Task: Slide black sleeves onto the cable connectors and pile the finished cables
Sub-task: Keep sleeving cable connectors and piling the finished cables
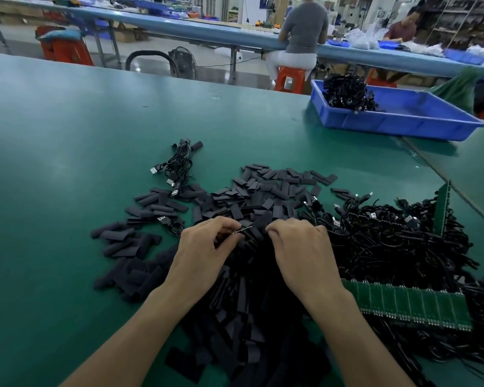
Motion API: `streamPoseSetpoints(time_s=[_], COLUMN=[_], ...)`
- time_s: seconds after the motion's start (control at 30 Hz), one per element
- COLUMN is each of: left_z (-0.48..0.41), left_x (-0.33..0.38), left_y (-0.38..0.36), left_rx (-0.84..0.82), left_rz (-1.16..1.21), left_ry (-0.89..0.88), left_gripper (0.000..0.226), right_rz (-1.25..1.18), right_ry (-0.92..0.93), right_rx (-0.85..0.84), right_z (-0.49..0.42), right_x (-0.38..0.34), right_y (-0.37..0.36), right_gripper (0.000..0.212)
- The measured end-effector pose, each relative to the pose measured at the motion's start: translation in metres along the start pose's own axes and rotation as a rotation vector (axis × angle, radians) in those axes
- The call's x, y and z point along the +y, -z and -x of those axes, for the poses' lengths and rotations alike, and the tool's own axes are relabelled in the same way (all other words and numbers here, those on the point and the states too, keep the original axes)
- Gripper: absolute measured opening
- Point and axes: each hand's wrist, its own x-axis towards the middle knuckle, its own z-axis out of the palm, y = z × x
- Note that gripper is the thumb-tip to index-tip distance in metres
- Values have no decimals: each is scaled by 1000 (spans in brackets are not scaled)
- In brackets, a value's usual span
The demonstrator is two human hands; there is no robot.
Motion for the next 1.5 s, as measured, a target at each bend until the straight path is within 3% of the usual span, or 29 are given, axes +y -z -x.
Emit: streamPoseSetpoints(time_s=[0.13,0.2,0.27,0.37,0.43,0.73,0.8,0.9,1.03,1.13,1.27,1.5], left_z=[0,-1,0,0,0,-1,-1,-1,1,0,-1,-1], left_x=[-2,0,1,3,3,5,5,3,3,6,4,4], left_y=[1,2,2,3,3,3,2,2,3,4,5,4], left_rx=[17,7,14,55,73,9,6,13,33,56,26,3], left_rz=[71,72,90,103,95,15,36,57,-14,-138,-32,-63], left_ry=[24,-1,-13,25,30,9,37,73,22,-27,-11,-30], left_gripper=[13,13,22,13,10,26,27,21,7,15,19,28], right_rz=[-60,-141,-276,-385,-382,-552,-531,-514,-667,-736,-814,-952], right_ry=[85,195,209,59,27,-55,-39,-59,-118,-114,-115,-172], right_rx=[279,336,261,41,0,42,19,37,101,101,97,134], right_z=[9,14,17,20,22,20,21,20,19,20,22,24], right_x=[-8,-11,-14,-12,-7,-2,-1,-1,2,4,7,6], right_y=[-4,-6,-7,-8,-11,-20,-22,-23,-20,-21,-24,-26], right_gripper=[10,11,13,17,15,18,27,23,27,28,26,23])
